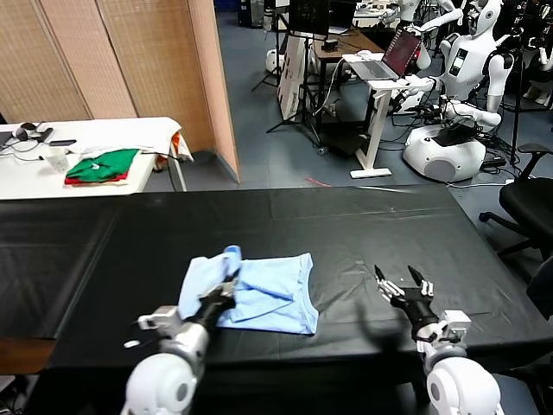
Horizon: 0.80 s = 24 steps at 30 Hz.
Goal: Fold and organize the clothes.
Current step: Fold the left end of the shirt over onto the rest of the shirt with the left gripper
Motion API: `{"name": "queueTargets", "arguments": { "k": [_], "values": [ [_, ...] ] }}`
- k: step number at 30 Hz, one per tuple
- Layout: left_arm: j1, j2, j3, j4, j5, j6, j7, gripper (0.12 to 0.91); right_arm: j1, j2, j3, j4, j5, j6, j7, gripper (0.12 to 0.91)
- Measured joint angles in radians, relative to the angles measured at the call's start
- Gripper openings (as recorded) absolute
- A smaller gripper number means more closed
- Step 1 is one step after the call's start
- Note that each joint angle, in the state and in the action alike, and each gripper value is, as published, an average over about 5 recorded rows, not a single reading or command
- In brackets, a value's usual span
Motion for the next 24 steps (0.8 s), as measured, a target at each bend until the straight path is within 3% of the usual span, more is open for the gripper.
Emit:
{"name": "queueTargets", "arguments": {
  "k": [17, 24],
  "values": [
    [-0.043, -0.112, 0.126, 0.053, 0.004, 0.009, 0.001, 0.17, 0.01, 0.004, -0.01, 0.001, -0.002, -0.004, 0.0, 0.907],
    [-0.043, -0.135, 0.136, 0.101, 0.075, -0.025, 0.016, 0.17, 0.003, 0.001, -0.016, 0.018, -0.004, -0.005, -0.005, 0.907]
  ]
}}
